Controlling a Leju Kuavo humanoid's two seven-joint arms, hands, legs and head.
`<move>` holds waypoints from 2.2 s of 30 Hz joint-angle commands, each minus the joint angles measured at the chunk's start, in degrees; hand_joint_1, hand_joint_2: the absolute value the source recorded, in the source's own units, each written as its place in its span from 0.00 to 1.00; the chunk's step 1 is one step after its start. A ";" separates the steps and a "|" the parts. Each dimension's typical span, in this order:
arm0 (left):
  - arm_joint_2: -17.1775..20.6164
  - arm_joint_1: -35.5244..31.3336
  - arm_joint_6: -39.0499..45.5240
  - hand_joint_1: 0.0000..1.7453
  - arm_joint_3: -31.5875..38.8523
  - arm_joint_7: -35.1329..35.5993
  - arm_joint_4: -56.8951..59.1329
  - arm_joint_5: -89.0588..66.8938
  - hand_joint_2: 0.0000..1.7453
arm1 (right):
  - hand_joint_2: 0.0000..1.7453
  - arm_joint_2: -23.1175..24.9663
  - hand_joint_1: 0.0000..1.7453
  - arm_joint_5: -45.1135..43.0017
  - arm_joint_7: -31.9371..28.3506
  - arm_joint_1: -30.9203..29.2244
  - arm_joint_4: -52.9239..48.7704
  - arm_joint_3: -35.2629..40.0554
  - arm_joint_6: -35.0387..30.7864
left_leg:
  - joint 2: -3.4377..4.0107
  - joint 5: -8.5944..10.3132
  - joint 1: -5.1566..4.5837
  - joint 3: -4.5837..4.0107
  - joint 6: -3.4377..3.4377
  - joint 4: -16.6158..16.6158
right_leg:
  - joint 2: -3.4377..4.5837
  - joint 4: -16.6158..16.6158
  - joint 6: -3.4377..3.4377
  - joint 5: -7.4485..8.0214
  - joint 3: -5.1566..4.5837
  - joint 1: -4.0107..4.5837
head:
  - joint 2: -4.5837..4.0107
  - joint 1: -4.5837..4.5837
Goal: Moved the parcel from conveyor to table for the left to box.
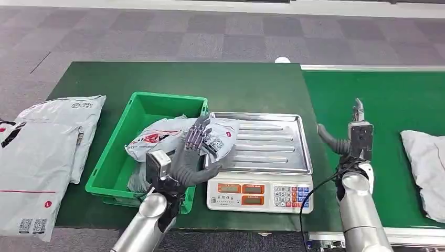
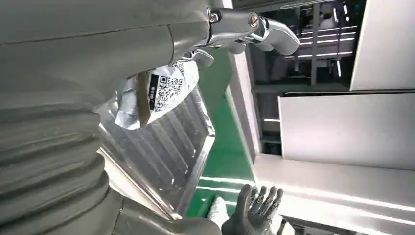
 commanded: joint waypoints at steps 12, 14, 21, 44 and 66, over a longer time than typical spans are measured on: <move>0.25 -3.52 1.74 0.00 -2.22 1.11 5.53 -2.88 1.00 | 1.00 -0.98 0.00 4.59 0.61 -6.35 12.03 -4.35 -3.55 | 0.06 0.07 0.08 0.02 -0.04 -0.09 | 0.14 -0.17 -0.10 0.12 0.05 0.08 | 0.00 0.00; 0.28 -3.62 1.44 0.00 -2.48 1.16 5.62 -3.02 1.00 | 1.00 -1.01 0.00 4.65 0.59 -6.37 12.08 -4.36 -3.53 | 0.03 0.02 0.04 0.01 -0.03 -0.02 | 0.08 -0.06 -0.07 0.04 0.03 0.04 | 0.00 0.00; 0.28 -3.62 1.44 0.00 -2.48 1.16 5.62 -3.02 1.00 | 1.00 -1.01 0.00 4.65 0.59 -6.37 12.08 -4.36 -3.53 | 0.05 0.03 0.05 0.04 -0.05 -0.06 | 0.12 -0.10 -0.09 0.05 0.05 0.05 | 0.00 0.00; 0.70 -5.01 -0.57 0.00 -3.44 0.84 6.65 -3.59 1.00 | 1.00 -10.88 0.00 19.20 12.99 -11.31 35.60 -10.90 -21.42 | -0.02 0.04 0.04 0.06 -0.03 -0.07 | 0.05 -0.15 -0.06 0.08 0.09 0.05 | 0.00 0.00; 1.24 -1.53 -2.17 0.00 -1.77 3.05 3.32 -3.58 1.00 | 1.00 -14.66 0.00 51.57 44.36 -10.56 43.31 -15.22 -19.21 | 0.19 0.01 0.04 0.06 -0.06 -0.12 | 0.26 -0.17 -0.08 0.12 0.04 0.05 | 0.00 0.00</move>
